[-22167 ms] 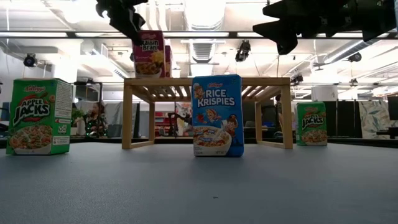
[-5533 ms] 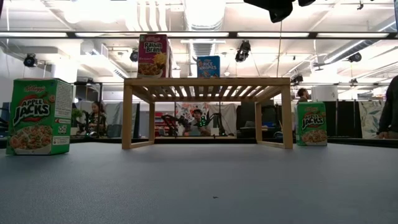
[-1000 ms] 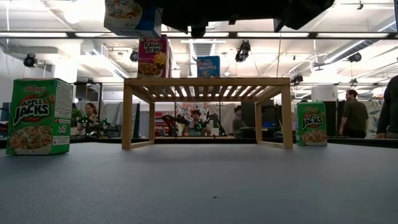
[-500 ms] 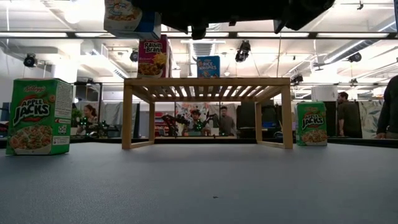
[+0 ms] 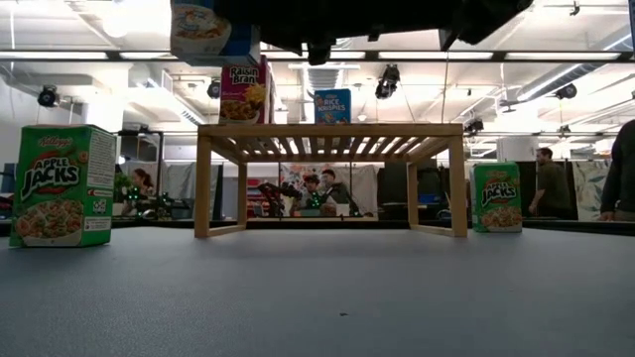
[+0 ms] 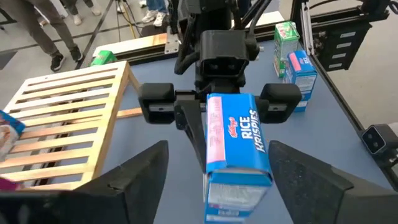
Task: Stack cereal on shelf
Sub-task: Put the left blue cereal box on the shelf aligned with the other blue cereal box, then put the blue cereal box on the shelf aligned with the other blue cereal boxes
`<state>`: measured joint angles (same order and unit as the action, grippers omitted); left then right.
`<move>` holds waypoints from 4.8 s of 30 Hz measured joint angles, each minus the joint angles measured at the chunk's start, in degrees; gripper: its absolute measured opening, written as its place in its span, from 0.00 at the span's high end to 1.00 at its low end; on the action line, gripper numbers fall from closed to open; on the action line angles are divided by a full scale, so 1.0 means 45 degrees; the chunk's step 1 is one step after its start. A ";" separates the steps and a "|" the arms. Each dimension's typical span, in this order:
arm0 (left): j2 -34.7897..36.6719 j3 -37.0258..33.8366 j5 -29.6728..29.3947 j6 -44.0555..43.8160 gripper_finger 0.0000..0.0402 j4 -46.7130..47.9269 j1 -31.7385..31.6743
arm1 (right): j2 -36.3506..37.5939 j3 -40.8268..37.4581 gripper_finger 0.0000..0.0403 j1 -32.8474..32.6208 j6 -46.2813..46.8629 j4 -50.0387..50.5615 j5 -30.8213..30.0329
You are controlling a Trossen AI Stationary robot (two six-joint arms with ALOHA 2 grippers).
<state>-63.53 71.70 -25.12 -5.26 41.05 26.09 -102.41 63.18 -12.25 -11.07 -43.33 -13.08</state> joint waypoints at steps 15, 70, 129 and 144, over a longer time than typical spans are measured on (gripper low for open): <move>0.3510 -0.3570 -0.0870 -0.0024 0.35 -0.2742 0.0029 | 0.3685 -0.1084 0.57 0.2136 0.0453 0.3454 0.2006; 0.6388 -1.0898 0.0371 0.2118 0.35 -1.2811 0.0010 | 0.2252 -0.2263 0.57 1.1482 0.1167 0.1096 1.1736; 0.4118 -1.0612 0.0445 0.1387 0.35 -1.3452 0.0015 | 0.9270 -0.2341 0.38 0.9428 0.0389 1.2352 0.9132; 0.2589 -0.9061 0.0111 0.1902 0.35 -1.2124 0.0015 | 0.9761 -0.2356 0.39 0.1678 0.2836 1.4505 0.3488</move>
<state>-51.88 30.92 -24.62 3.30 -13.51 26.15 -58.48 52.58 -4.70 1.69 21.94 2.61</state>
